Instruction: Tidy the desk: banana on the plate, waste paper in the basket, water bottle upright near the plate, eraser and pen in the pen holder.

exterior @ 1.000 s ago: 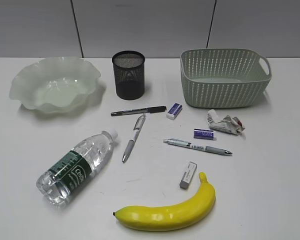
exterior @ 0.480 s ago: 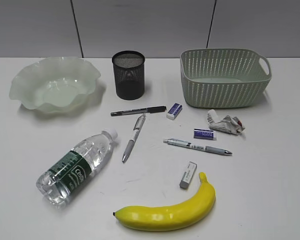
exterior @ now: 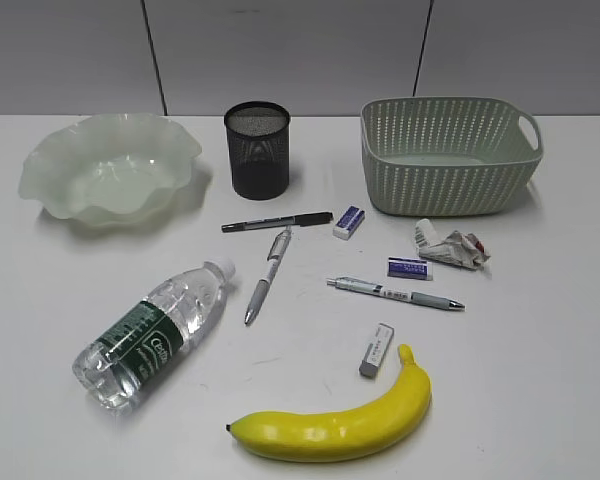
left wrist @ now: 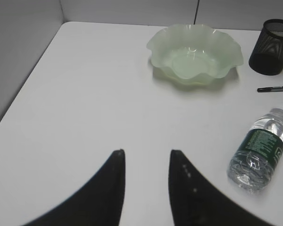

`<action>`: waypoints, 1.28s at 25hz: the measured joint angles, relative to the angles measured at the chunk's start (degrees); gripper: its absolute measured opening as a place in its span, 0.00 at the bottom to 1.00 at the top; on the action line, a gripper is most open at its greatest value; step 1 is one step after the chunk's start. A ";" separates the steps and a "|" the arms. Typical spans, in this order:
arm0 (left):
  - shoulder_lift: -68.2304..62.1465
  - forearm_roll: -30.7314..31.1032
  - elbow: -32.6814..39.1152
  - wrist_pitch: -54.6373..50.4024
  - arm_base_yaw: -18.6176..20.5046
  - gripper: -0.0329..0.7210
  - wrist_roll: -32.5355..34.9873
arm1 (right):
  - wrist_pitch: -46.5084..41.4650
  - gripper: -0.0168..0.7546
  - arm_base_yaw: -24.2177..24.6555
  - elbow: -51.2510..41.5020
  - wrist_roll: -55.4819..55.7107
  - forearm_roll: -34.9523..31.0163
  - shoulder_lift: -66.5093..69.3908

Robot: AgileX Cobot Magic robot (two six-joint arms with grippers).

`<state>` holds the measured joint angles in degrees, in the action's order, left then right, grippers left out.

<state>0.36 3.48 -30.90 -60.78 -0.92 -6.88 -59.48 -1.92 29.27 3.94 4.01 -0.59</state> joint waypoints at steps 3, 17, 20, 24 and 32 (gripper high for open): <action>0.00 0.00 0.00 0.00 0.00 0.36 0.00 | 0.00 0.35 0.00 0.00 0.00 0.00 0.00; -7.98 -3.01 -1.21 8.02 -2.66 0.36 1.12 | 0.00 0.35 0.00 0.00 0.00 0.00 1.44; -15.77 -5.21 -1.21 17.04 -2.66 0.36 1.29 | 0.00 0.35 0.00 0.00 0.00 -0.07 1.71; -28.38 -11.15 -1.41 29.94 -2.92 0.36 1.67 | 0.00 0.35 0.00 0.00 0.00 -0.07 1.71; -57.47 -15.22 -10.41 34.96 -9.56 0.39 14.61 | 0.00 0.35 0.00 0.00 0.00 -0.07 1.71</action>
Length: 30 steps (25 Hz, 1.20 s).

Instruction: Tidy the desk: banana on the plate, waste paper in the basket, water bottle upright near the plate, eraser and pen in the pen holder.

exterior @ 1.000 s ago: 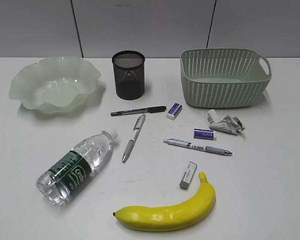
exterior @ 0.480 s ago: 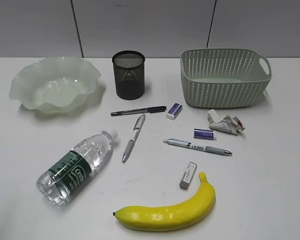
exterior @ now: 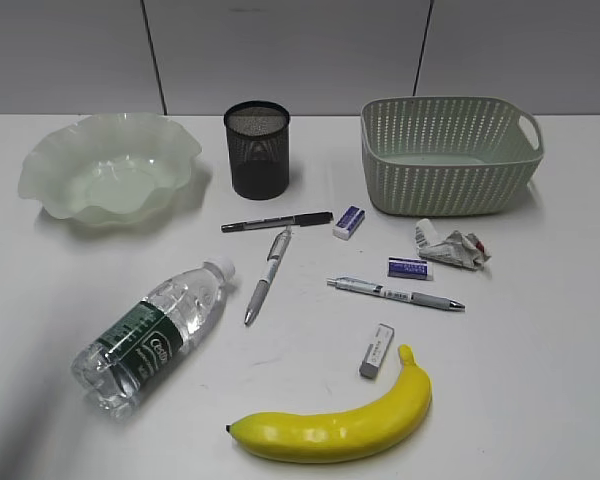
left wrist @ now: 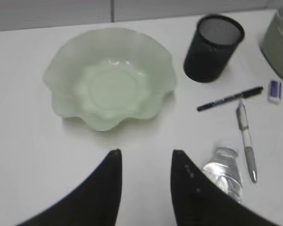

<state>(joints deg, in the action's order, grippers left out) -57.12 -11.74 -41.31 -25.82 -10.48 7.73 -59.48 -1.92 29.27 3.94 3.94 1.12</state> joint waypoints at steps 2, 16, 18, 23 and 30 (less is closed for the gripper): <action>-5.89 -0.88 -3.81 -2.70 -3.58 0.43 3.38 | 0.00 0.35 0.00 0.00 0.00 0.00 0.00; -37.62 -4.79 -25.89 -25.27 -26.68 0.66 22.59 | 0.00 0.35 0.00 0.00 0.00 -0.01 0.00; -40.29 -5.87 -27.39 -25.70 -29.27 0.72 23.35 | 0.00 0.35 0.00 0.00 0.00 -0.01 0.00; -46.02 -6.18 -29.79 -25.56 -34.94 0.76 25.37 | 0.00 0.35 0.00 0.00 0.00 -0.01 0.00; -53.04 -6.23 -31.80 -24.82 -40.13 0.76 27.11 | 0.00 0.35 0.00 0.00 0.00 -0.01 0.00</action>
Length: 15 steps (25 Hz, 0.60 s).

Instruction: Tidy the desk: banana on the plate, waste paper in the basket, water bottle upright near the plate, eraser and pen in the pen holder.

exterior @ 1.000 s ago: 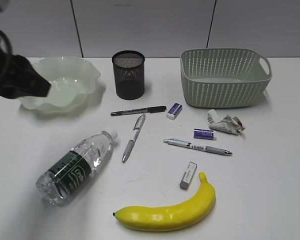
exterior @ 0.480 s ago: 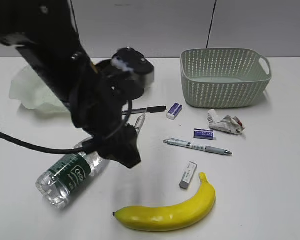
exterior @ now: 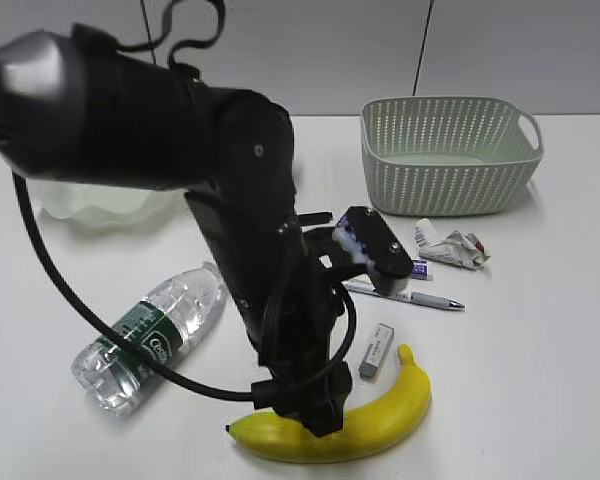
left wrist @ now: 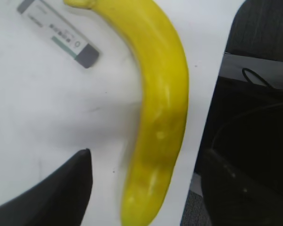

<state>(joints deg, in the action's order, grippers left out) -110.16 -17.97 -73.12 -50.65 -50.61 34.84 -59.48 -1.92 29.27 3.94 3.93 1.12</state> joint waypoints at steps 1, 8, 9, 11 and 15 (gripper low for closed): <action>-0.86 0.00 0.00 0.25 -0.47 0.76 0.05 | 0.00 0.35 0.00 0.00 0.00 0.00 0.00; -6.17 0.07 0.00 2.28 -1.98 0.76 0.67 | 0.00 0.35 0.00 0.00 0.00 0.00 0.00; -6.77 0.15 0.00 2.84 -1.98 0.76 0.67 | 0.00 0.35 0.00 0.00 0.00 0.00 0.00; -7.74 0.70 0.00 4.07 -2.04 0.74 0.73 | 0.00 0.35 0.00 0.00 0.00 0.00 0.00; -8.63 2.37 0.00 5.33 -2.04 0.56 0.73 | 0.00 0.35 0.00 0.00 0.00 -0.05 0.00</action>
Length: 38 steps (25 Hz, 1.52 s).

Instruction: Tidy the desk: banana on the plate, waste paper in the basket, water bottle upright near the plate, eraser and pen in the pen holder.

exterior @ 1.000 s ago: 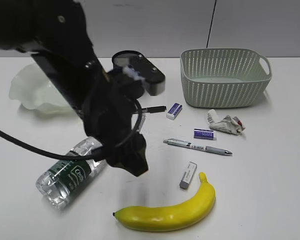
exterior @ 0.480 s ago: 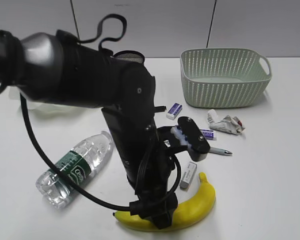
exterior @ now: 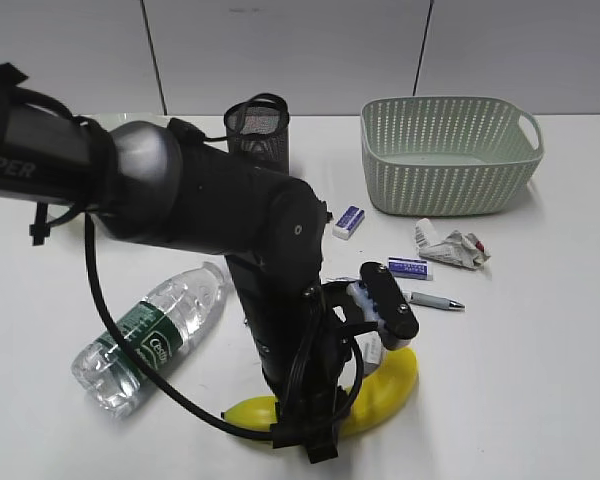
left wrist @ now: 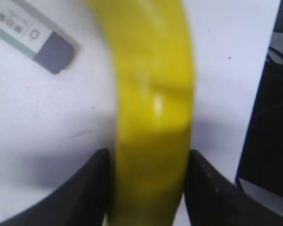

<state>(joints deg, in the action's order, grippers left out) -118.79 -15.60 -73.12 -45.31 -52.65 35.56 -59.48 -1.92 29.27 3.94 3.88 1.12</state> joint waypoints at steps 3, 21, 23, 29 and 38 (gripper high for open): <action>0.01 0.33 0.00 0.55 0.00 0.48 0.00 | 0.00 0.35 0.00 0.00 0.00 0.00 0.00; 16.28 5.32 -13.97 -5.41 8.02 0.48 -3.52 | 0.00 0.35 0.00 0.00 0.00 0.00 0.00; 17.28 6.52 -14.20 -5.41 13.19 0.48 -4.45 | 0.00 0.35 0.00 0.00 0.00 0.00 0.00; 17.51 6.99 -14.26 -4.54 29.07 0.48 -6.08 | 0.00 0.35 0.00 0.00 0.00 -0.05 0.00; 11.38 5.28 -14.26 9.06 41.01 0.48 -7.37 | 0.00 0.35 0.00 0.00 0.00 -0.05 0.00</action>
<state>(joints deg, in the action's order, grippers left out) -107.41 -10.31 -87.37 -36.25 -11.64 28.20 -59.48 -1.92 29.27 3.94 3.83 1.12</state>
